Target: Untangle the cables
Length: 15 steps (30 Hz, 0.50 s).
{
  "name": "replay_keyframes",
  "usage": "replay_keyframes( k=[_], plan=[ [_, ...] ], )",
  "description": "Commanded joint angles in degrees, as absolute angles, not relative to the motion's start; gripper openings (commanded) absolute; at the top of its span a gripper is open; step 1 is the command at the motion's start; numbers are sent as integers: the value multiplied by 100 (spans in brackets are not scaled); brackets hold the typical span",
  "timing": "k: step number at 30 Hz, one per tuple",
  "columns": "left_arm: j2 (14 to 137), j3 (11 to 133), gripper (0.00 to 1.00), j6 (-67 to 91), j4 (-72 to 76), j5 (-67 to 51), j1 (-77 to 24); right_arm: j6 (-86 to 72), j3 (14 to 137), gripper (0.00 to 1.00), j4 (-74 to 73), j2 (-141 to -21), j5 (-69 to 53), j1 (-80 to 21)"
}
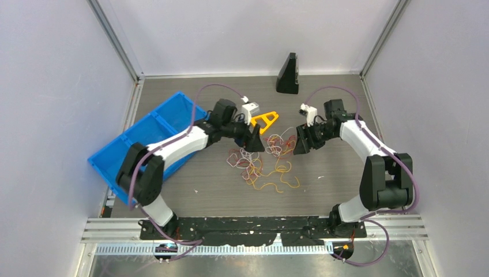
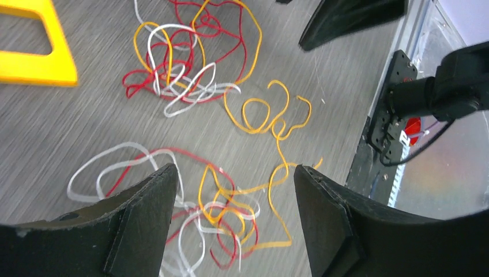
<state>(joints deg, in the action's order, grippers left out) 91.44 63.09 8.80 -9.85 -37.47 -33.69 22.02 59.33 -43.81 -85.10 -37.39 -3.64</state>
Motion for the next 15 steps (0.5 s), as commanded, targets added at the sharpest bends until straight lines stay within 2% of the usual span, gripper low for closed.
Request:
replay_keyframes(
  k=[1, 7, 11, 12, 13, 14, 15],
  plan=[
    [9977, 7002, 76, 1466, -127, -3440, -3658, 1552, 5825, 68, -3315, -8806, -3377, -669],
    [11176, 8067, 77, 1413, -286, -2845, -3714, 937, 6124, 68, -2697, -9644, -3244, -862],
    [11589, 8452, 71, 1275, -540, -2747, -3849, 738, 6426, 58, -2694, -10133, -2959, -966],
    [11666, 8501, 65, 1282, -601, -2747, -3876, 754, 6463, 55, -2741, -10177, -2917, -967],
    [11732, 8549, 57, 1291, -700, -2745, -3887, 772, 6466, 46, -2768, -10206, -2810, -967],
    [11773, 8551, 45, 1311, -758, -2695, -3887, 837, 6453, 41, -2826, -10201, -2763, -951],
    [11780, 8512, 31, 1324, -782, -2657, -3881, 875, 6439, 28, -2863, -10142, -2684, -942]
  ],
)
